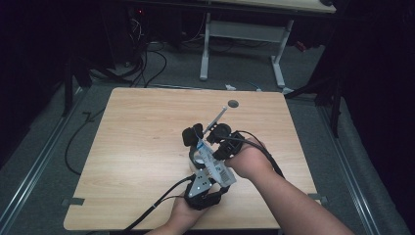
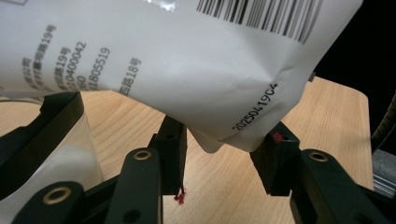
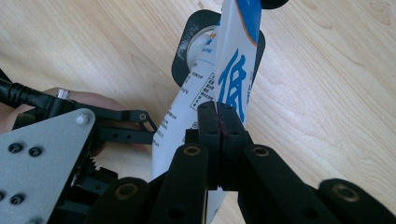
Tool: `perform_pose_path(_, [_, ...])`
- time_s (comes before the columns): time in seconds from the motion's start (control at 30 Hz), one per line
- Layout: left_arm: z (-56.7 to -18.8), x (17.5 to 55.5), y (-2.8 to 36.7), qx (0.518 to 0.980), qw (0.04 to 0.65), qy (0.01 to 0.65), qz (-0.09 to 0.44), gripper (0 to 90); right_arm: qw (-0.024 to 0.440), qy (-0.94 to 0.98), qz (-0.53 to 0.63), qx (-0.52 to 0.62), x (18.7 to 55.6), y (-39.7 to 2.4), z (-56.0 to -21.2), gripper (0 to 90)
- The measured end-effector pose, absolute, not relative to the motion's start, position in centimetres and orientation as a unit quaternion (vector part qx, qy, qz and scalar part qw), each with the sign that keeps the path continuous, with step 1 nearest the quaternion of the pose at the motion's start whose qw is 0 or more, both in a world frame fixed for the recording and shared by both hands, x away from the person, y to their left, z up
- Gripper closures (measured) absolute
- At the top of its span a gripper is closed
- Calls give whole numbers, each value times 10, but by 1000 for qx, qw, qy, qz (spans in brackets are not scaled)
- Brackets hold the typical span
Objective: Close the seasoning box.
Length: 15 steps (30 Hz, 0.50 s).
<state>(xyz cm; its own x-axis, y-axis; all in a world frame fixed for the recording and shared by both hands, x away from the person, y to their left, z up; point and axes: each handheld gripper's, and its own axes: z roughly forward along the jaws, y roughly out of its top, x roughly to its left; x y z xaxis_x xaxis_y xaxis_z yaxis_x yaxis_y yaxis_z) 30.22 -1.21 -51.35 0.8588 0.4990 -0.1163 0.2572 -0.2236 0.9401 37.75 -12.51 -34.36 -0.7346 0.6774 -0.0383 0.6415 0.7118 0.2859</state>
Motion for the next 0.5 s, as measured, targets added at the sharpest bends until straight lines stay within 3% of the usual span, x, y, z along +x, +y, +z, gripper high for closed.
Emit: perform_pose_path(0.5, [-518, 308, -14, 780, 562, 257, 94, 597, 70, 922, 131, 358, 376, -126, -346, 899])
